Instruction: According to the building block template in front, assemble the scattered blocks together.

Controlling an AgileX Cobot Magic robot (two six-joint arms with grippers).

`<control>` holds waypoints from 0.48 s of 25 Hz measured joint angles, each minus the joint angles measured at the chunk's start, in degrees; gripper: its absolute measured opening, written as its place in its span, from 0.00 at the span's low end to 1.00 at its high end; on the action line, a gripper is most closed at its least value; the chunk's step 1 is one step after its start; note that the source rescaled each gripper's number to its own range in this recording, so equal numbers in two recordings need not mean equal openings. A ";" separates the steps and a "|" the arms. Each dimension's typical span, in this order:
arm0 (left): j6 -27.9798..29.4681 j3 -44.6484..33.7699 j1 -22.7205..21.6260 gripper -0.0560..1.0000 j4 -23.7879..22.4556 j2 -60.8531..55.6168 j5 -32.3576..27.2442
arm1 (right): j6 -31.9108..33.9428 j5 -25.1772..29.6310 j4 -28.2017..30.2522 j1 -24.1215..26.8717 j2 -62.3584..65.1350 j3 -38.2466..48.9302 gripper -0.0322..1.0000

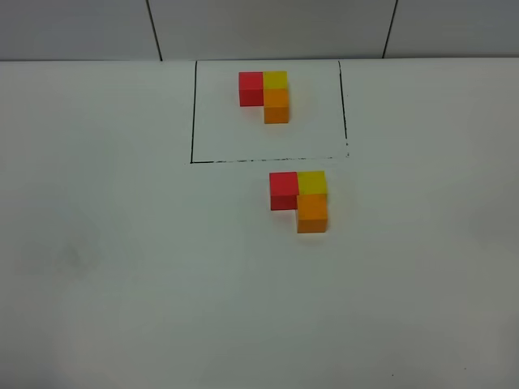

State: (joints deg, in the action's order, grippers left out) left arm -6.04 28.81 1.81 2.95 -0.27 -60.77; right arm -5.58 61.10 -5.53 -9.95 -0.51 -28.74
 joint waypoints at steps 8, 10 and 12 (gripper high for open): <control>0.00 0.00 0.00 0.73 0.00 0.00 0.00 | 0.00 0.00 0.00 0.00 0.00 0.00 0.84; 0.00 0.00 0.00 0.73 0.00 0.00 0.00 | 0.00 0.00 0.00 0.00 0.00 0.00 0.84; 0.00 0.00 0.00 0.73 0.00 0.00 0.00 | 0.00 0.00 0.00 0.00 0.00 0.00 0.84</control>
State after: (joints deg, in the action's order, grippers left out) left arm -6.04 28.81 1.81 2.95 -0.27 -60.77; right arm -5.58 61.10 -5.53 -9.95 -0.51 -28.74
